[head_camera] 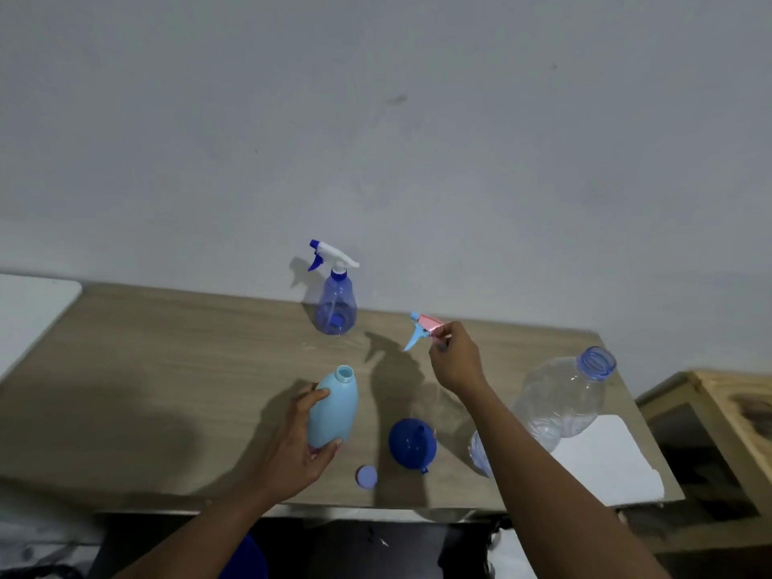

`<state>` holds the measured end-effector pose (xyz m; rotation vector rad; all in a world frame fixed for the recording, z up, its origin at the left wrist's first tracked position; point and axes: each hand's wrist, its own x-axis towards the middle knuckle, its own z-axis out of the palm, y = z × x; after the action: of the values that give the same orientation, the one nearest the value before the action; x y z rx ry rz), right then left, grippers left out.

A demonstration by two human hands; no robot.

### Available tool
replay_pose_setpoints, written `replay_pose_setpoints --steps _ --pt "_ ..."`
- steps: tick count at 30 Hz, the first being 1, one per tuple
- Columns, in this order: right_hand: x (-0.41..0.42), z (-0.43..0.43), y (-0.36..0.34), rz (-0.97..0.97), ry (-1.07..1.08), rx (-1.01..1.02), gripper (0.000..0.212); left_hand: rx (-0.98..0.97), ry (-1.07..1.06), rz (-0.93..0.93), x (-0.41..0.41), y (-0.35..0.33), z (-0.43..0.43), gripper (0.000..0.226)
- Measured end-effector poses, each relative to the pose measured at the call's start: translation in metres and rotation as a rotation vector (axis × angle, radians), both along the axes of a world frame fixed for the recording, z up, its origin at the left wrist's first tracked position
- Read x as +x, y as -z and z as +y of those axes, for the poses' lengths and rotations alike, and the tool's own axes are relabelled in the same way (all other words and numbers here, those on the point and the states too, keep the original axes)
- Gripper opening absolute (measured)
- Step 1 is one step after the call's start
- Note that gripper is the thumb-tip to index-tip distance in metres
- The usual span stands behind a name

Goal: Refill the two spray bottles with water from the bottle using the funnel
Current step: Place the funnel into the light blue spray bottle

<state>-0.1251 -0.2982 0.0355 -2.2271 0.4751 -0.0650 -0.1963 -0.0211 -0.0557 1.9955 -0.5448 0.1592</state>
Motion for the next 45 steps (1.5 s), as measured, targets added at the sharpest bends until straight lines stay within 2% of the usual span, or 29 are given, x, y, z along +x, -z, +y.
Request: replay_pose_setpoints --steps 4,7,9,13,19,23,28,31,35,37,39,42,45 --pt "0.004 -0.006 0.039 0.164 0.052 0.008 0.022 0.081 0.021 -0.045 0.005 0.023 0.0 0.07" --pt "0.009 -0.012 0.056 0.297 0.09 0.04 0.013 0.119 0.027 -0.061 0.009 0.035 0.001 0.07" --pt "0.011 -0.014 0.066 0.326 0.068 -0.034 0.012 0.129 0.042 -0.072 0.012 0.041 0.002 0.072" --pt "0.012 -0.016 0.075 0.298 0.06 -0.087 0.001 0.133 0.076 -0.077 0.019 0.046 0.006 0.08" --pt "0.008 -0.022 0.088 0.221 0.069 -0.126 0.014 0.159 -0.036 -0.073 0.017 0.047 0.017 0.065" --pt "0.003 -0.022 0.089 0.199 0.083 -0.11 0.01 0.123 -0.059 -0.022 0.014 0.043 0.017 0.067" --pt "-0.026 -0.01 0.072 0.025 0.161 -0.138 0.007 0.019 -0.041 0.018 0.017 0.018 0.004 0.068" --pt "-0.067 0.002 0.071 -0.062 0.098 -0.154 0.011 -0.044 -0.015 0.062 0.017 0.012 0.0 0.065" --pt "-0.122 0.008 0.087 -0.023 -0.043 -0.294 0.019 0.016 -0.037 0.118 0.012 0.011 -0.002 0.07" --pt "-0.143 0.006 0.1 0.019 -0.126 -0.28 0.017 0.012 -0.036 0.132 0.009 0.008 -0.002 0.068" --pt "-0.154 0.002 0.112 0.068 -0.209 -0.244 0.012 0.007 -0.031 0.14 0.008 0.005 -0.003 0.063" --pt "-0.156 0.001 0.114 0.085 -0.323 -0.263 0.018 0.011 -0.03 0.168 0.007 0.003 -0.005 0.062" --pt "-0.152 0.001 0.121 0.094 -0.411 -0.369 0.018 0.027 -0.035 0.171 0.006 0.005 -0.006 0.059"
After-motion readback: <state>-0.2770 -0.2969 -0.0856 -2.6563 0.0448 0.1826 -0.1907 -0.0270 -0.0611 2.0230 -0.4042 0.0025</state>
